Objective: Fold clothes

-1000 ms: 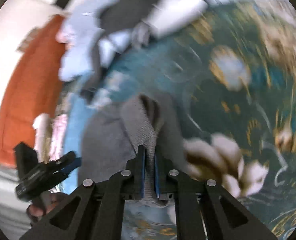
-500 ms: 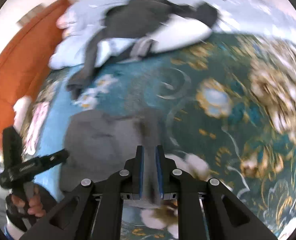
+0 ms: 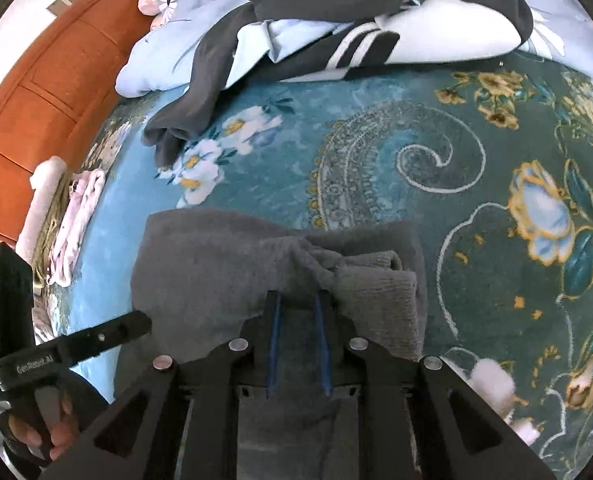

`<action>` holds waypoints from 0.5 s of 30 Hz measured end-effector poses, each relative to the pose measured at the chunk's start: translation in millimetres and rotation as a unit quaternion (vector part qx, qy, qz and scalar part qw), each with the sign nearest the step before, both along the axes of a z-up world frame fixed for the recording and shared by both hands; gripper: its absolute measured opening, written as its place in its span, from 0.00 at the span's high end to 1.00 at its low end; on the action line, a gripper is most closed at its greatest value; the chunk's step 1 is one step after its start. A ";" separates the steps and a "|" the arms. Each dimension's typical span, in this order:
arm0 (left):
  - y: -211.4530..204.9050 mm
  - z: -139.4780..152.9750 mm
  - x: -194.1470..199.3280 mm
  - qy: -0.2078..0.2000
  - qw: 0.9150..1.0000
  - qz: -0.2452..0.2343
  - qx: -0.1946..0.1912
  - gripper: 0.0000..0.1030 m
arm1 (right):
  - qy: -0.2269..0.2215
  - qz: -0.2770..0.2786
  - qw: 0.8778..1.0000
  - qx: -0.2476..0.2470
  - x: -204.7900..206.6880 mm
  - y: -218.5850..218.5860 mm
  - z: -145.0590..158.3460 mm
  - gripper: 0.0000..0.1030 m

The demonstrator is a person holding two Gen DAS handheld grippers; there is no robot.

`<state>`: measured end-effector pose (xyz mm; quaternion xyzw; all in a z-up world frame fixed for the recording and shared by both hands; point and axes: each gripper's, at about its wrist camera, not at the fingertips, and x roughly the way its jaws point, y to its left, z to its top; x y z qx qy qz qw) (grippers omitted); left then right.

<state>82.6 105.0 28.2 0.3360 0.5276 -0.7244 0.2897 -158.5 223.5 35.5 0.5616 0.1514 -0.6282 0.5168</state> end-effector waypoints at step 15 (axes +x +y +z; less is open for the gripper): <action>-26.7 -34.9 29.6 0.010 0.991 0.094 0.095 0.36 | -0.150 -0.076 0.985 -0.026 -23.4 67.9 -39.3 0.27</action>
